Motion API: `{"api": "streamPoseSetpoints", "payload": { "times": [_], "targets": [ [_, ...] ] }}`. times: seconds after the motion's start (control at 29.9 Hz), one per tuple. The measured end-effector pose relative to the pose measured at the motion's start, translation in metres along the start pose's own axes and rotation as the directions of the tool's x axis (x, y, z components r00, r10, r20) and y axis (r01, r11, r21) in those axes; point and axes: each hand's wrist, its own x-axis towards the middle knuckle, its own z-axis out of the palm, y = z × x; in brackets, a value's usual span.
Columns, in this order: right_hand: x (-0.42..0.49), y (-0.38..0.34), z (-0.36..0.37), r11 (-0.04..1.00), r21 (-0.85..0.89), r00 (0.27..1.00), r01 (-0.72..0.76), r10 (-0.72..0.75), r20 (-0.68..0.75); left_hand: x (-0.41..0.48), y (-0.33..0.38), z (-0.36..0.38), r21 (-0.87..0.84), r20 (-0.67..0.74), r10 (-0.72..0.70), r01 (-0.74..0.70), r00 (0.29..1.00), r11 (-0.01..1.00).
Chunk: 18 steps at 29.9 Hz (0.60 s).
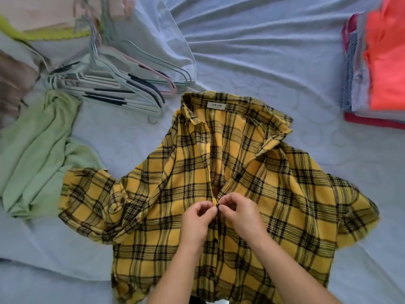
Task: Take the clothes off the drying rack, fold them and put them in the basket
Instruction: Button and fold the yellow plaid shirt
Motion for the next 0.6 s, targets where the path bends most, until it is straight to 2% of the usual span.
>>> {"api": "streamPoseSetpoints", "payload": {
  "times": [0.17, 0.27, 0.47, 0.53, 0.6],
  "targets": [
    [0.003, 0.003, 0.006, 0.996, 0.066, 0.998, -0.063, 0.064, -0.010, 0.001, 0.003, -0.007, -0.182, 0.137, -0.108, 0.132, 0.985, 0.974],
    [0.003, 0.003, 0.008, 0.993, 0.091, 0.997, -0.076, 0.075, 0.016, 0.008, 0.005, -0.011, -0.106, 0.171, -0.107, 0.126, 0.979, 0.986],
    [0.001, 0.002, 0.009, 0.982, 0.154, 0.994, -0.109, 0.109, 0.005, 0.014, 0.011, -0.012, 0.101, 0.206, 0.027, -0.049, 0.978, 0.994],
    [0.002, 0.000, 0.010, 0.988, 0.118, 0.994, -0.099, 0.105, -0.043, 0.012, 0.011, -0.012, 0.089, 0.196, 0.030, -0.048, 0.980, 0.995],
    [0.002, -0.002, 0.013, 0.994, 0.087, 0.993, -0.066, 0.074, -0.088, 0.012, 0.013, -0.012, 0.037, 0.195, -0.033, 0.027, 0.980, 0.999]
  ]
}}
